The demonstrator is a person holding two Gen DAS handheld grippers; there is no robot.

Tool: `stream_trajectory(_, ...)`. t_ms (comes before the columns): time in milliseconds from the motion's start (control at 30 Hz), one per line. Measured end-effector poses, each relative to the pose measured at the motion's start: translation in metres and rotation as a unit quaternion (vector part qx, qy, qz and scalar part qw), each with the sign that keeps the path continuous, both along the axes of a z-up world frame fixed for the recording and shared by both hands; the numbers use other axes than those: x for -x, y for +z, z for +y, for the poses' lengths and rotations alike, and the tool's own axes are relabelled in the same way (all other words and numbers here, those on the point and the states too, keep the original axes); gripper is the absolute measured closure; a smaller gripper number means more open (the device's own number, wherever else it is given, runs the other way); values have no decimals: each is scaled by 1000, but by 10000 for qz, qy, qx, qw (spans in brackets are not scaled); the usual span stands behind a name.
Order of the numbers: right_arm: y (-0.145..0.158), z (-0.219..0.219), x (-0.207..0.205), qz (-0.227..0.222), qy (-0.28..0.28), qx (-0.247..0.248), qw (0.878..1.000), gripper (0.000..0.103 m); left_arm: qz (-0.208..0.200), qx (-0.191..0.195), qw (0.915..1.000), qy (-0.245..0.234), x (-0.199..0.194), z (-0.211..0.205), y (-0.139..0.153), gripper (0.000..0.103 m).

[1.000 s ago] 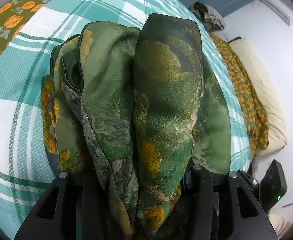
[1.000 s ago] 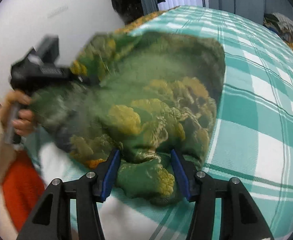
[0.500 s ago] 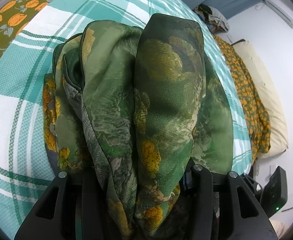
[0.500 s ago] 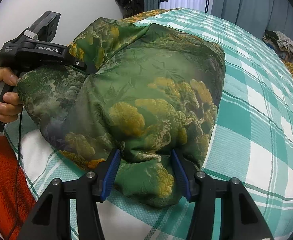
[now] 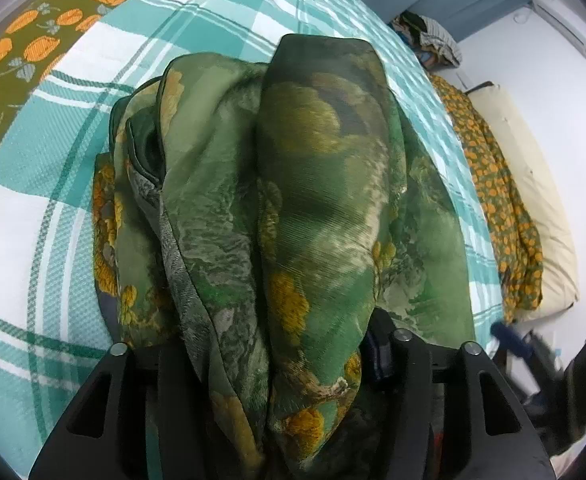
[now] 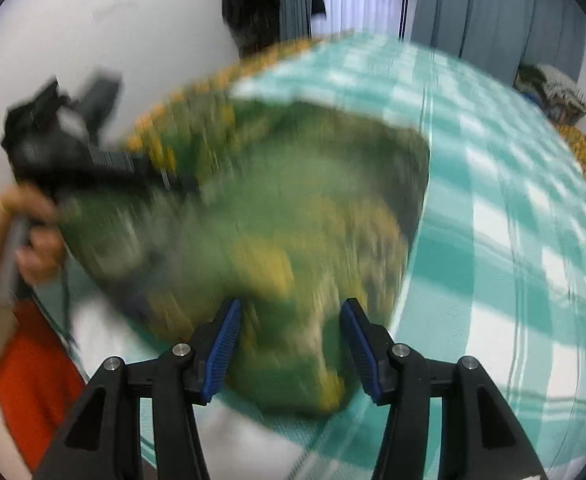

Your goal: Fold large clothes

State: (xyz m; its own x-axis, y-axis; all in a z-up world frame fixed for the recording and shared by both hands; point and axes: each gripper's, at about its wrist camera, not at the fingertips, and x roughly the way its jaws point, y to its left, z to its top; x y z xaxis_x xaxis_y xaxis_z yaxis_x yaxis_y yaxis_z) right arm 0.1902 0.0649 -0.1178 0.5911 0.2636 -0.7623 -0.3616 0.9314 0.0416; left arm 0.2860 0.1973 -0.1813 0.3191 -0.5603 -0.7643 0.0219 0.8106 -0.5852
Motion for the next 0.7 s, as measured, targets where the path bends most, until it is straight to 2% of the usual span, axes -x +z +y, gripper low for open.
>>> stream_trajectory(67,7,13,-16,18,154,-328,9993,48,36,123,9999,46,3,4,7,37)
stream_trajectory(167,-10,41,-40,379,483,-685,9958,48,-64,229,9994,239,15,25,24,29)
stream_trajectory(267,-26,65,-48,337,671,-546,9957,48,-308,291,9967,696,30,62,31,15)
stream_trajectory(300,-31,71,-51,342,680,-512,9958,48,-309,383,9937,1011,35,83,26,12)
stream_trajectory(367,-37,72,-54,386,626,-564,9957,48,-124,590,9894,1319,38,104,10,12)
stream_trajectory(433,-41,70,-58,427,588,-642,9953,48,119,983,9825,1578,40,118,-16,12)
stream_trajectory(567,-44,71,-56,376,618,-587,9956,48,311,1747,9711,1593,31,113,-55,12)
stream_trajectory(700,-44,74,-55,353,622,-539,9960,48,213,2359,9598,1506,18,98,-70,10)
